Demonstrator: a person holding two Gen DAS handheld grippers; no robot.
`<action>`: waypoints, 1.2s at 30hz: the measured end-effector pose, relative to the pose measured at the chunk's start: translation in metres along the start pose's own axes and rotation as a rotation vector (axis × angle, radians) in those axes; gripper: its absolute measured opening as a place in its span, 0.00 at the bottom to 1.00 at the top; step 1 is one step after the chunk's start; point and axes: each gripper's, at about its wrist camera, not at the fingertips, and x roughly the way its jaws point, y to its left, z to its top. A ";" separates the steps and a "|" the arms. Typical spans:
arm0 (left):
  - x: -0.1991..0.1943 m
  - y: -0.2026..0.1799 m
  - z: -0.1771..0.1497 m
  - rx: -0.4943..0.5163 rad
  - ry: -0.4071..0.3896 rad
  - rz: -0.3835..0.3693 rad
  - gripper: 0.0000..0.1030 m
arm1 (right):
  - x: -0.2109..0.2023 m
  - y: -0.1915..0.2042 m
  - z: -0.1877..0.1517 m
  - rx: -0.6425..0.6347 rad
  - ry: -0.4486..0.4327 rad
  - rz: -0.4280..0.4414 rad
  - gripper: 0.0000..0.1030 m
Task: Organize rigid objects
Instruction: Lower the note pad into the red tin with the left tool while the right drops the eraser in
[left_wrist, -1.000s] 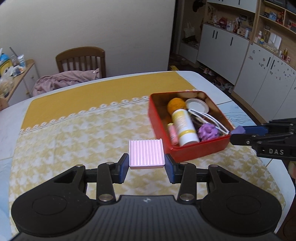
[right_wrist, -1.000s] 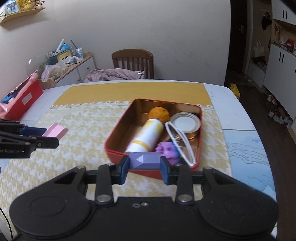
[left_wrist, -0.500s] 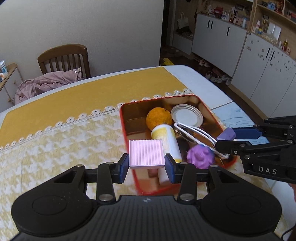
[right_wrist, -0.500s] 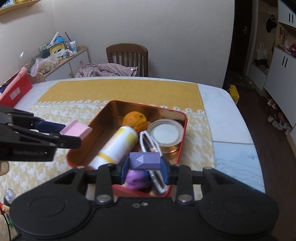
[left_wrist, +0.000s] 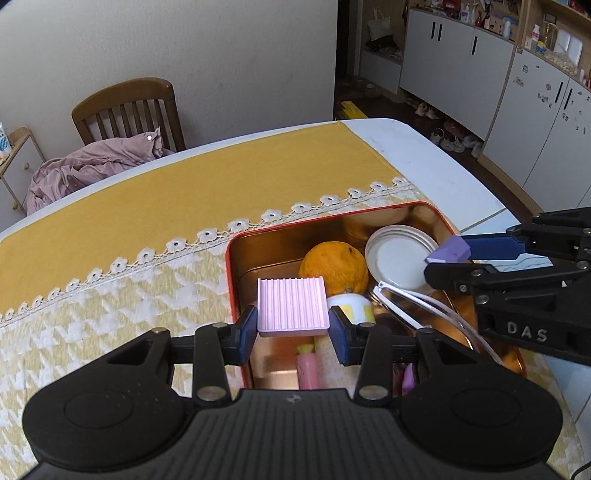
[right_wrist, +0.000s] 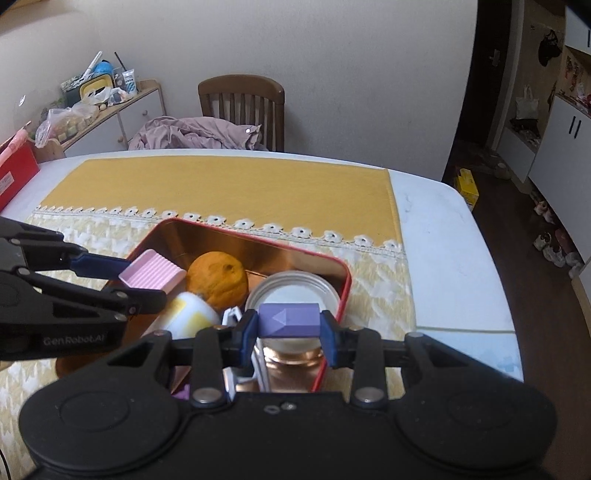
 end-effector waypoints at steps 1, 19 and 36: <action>0.002 -0.001 0.001 0.001 0.001 0.006 0.39 | 0.003 0.001 0.000 -0.009 0.006 0.002 0.33; 0.019 -0.002 0.003 0.020 0.017 0.035 0.40 | 0.016 0.003 0.000 -0.007 0.037 0.014 0.40; -0.011 -0.004 -0.009 0.026 -0.029 -0.026 0.55 | -0.026 0.009 -0.012 0.054 -0.026 0.033 0.60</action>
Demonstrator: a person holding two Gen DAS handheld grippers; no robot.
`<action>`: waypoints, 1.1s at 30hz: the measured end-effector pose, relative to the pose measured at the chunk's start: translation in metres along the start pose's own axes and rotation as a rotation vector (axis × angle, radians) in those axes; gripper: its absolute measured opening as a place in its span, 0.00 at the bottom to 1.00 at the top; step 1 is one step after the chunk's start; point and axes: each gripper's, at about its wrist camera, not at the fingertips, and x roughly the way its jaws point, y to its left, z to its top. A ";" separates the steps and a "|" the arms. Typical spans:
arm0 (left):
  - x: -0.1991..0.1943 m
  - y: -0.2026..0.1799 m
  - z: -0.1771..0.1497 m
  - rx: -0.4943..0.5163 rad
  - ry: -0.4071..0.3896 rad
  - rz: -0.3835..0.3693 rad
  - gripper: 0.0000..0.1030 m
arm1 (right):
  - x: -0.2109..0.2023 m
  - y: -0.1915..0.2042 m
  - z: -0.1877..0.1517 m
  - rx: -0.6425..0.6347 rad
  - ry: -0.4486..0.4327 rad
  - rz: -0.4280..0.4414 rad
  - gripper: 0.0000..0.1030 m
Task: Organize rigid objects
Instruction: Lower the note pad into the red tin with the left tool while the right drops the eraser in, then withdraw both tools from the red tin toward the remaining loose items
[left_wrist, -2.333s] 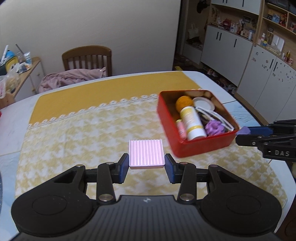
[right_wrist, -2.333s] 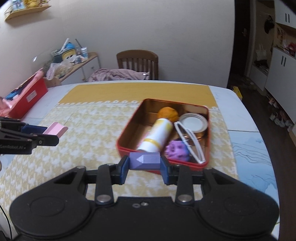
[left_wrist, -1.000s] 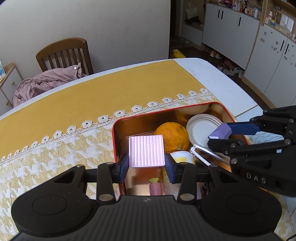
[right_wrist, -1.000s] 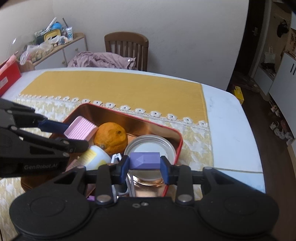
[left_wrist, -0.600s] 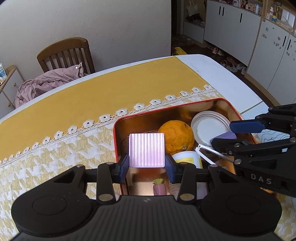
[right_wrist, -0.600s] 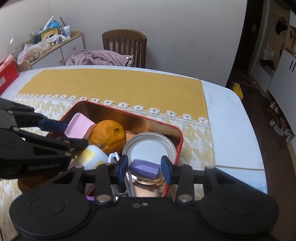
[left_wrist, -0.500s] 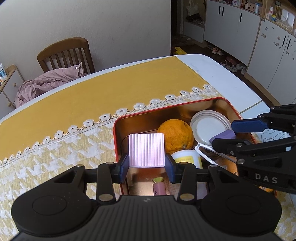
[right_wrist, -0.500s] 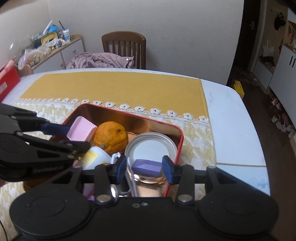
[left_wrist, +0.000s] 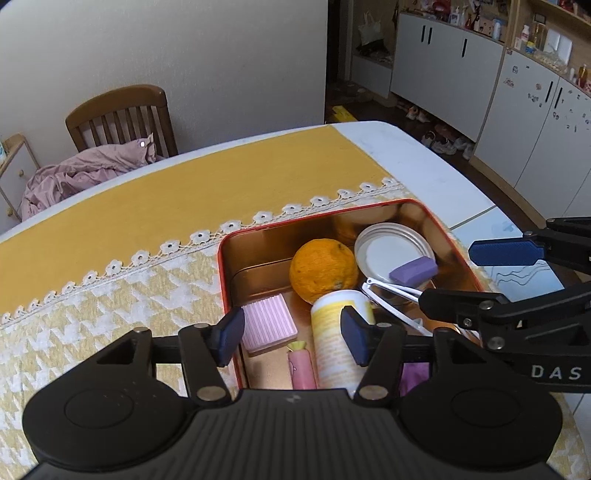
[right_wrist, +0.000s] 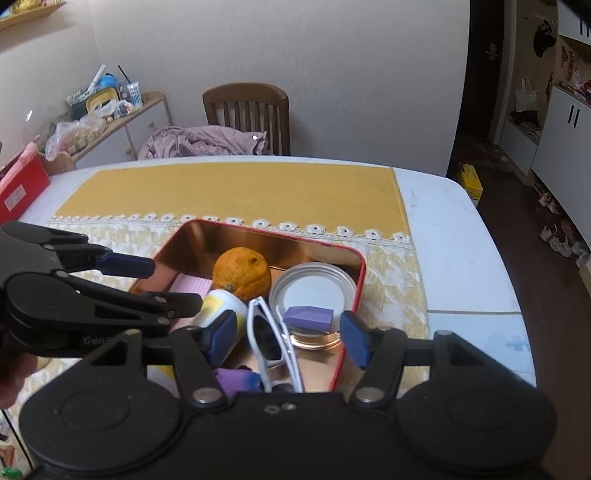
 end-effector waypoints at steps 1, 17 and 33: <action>-0.003 0.000 -0.001 0.002 -0.003 -0.005 0.55 | -0.003 0.002 0.000 -0.001 -0.004 -0.002 0.60; -0.081 0.024 -0.039 -0.026 -0.089 -0.080 0.66 | -0.066 0.045 -0.027 0.031 -0.069 0.021 0.82; -0.168 0.084 -0.103 -0.036 -0.176 -0.080 0.79 | -0.103 0.140 -0.068 -0.001 -0.093 0.055 1.00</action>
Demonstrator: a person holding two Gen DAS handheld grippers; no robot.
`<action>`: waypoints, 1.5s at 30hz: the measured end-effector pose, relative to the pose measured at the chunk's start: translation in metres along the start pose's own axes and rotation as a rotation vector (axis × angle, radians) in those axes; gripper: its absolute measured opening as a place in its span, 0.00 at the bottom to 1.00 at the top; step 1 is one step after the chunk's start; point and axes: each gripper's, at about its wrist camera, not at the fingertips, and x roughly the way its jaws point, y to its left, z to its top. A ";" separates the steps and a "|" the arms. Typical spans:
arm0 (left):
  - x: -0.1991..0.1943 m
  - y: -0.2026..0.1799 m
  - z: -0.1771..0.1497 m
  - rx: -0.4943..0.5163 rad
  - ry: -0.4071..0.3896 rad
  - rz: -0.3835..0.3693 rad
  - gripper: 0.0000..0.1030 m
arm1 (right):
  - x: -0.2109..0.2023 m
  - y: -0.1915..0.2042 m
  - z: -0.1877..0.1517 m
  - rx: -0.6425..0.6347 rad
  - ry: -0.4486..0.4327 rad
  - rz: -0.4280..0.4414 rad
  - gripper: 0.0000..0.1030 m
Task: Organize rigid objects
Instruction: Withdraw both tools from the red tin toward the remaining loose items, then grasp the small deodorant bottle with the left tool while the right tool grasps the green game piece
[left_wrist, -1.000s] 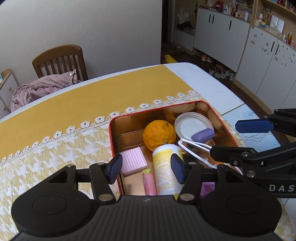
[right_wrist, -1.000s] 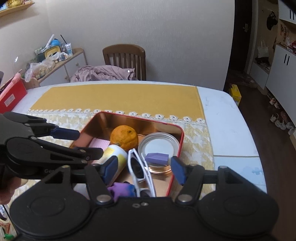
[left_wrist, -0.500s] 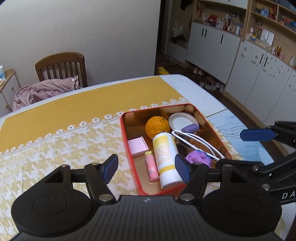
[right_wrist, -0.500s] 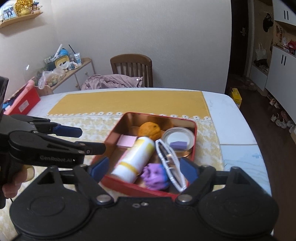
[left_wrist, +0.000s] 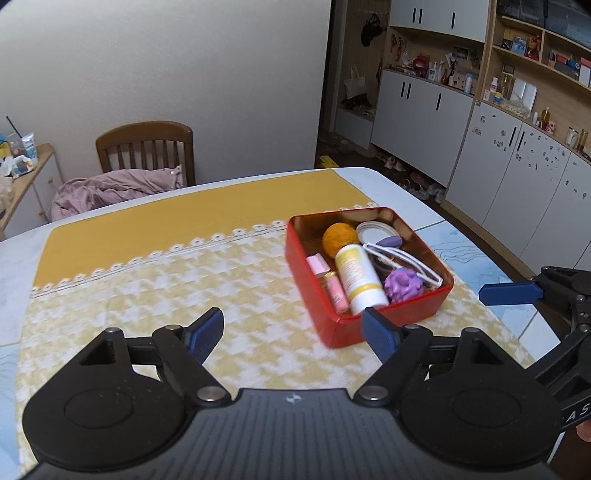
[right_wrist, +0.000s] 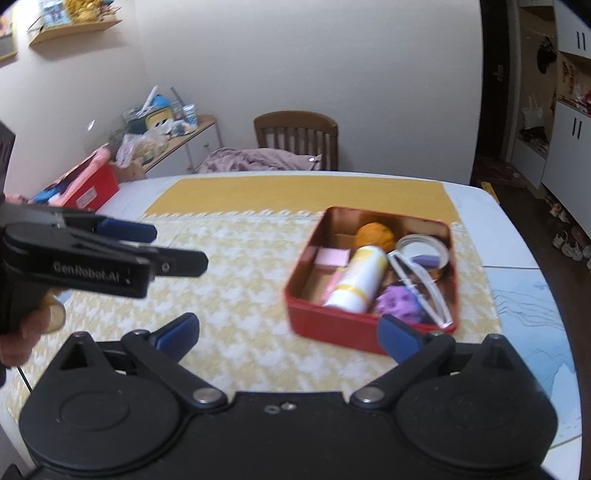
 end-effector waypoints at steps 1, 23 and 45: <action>-0.005 0.004 -0.004 0.002 -0.002 0.003 0.79 | -0.001 0.007 -0.003 -0.009 0.002 0.003 1.00; -0.048 0.081 -0.111 -0.117 0.077 0.062 0.79 | 0.016 0.131 -0.079 -0.154 0.112 0.100 1.00; -0.007 0.069 -0.155 -0.133 0.212 0.070 0.79 | 0.043 0.139 -0.112 -0.166 0.179 0.033 0.56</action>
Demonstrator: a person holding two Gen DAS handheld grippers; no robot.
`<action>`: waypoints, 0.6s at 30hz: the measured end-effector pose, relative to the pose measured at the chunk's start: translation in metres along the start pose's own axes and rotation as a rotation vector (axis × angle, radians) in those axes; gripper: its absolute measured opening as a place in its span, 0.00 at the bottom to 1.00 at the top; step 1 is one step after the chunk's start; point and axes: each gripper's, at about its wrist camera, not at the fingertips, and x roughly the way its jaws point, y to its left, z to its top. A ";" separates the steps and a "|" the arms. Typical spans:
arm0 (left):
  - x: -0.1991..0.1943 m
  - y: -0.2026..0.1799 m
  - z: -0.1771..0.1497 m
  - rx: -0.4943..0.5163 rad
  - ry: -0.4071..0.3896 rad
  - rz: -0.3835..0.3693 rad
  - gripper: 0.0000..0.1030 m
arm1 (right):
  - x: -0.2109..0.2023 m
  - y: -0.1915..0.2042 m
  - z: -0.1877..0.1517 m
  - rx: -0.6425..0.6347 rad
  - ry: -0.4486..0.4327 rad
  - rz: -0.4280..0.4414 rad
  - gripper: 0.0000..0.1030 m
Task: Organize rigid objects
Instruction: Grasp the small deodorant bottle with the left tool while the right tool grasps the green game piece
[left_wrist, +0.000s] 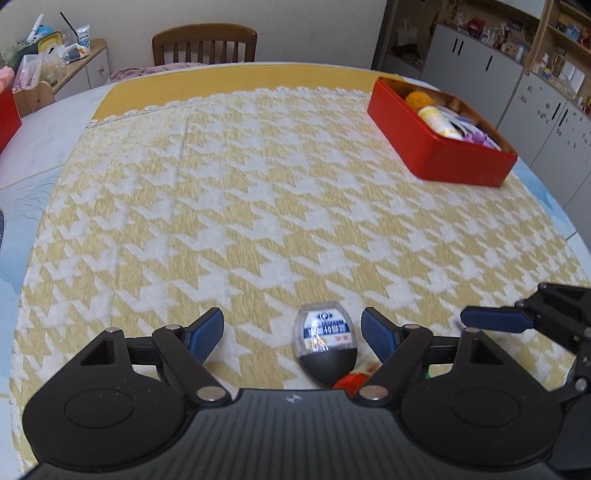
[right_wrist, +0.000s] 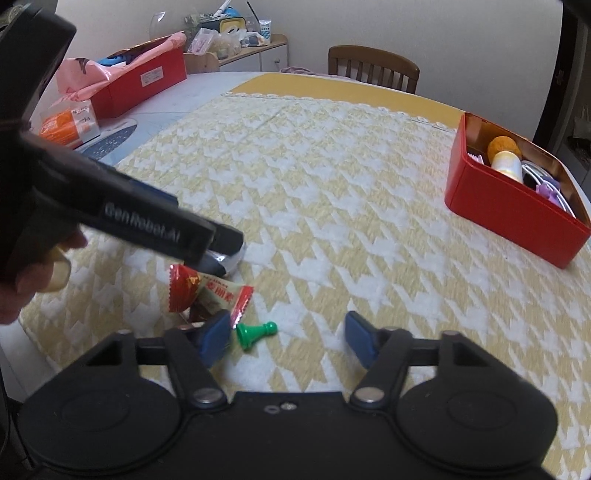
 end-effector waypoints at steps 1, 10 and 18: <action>0.001 -0.001 -0.001 0.005 0.000 0.002 0.79 | 0.001 -0.001 0.000 0.005 0.004 -0.001 0.54; 0.005 -0.006 -0.006 0.026 0.013 -0.009 0.61 | 0.002 0.006 -0.008 -0.030 0.019 -0.007 0.47; 0.001 -0.016 -0.009 0.085 0.000 -0.040 0.34 | -0.002 0.015 -0.009 -0.056 0.013 0.007 0.26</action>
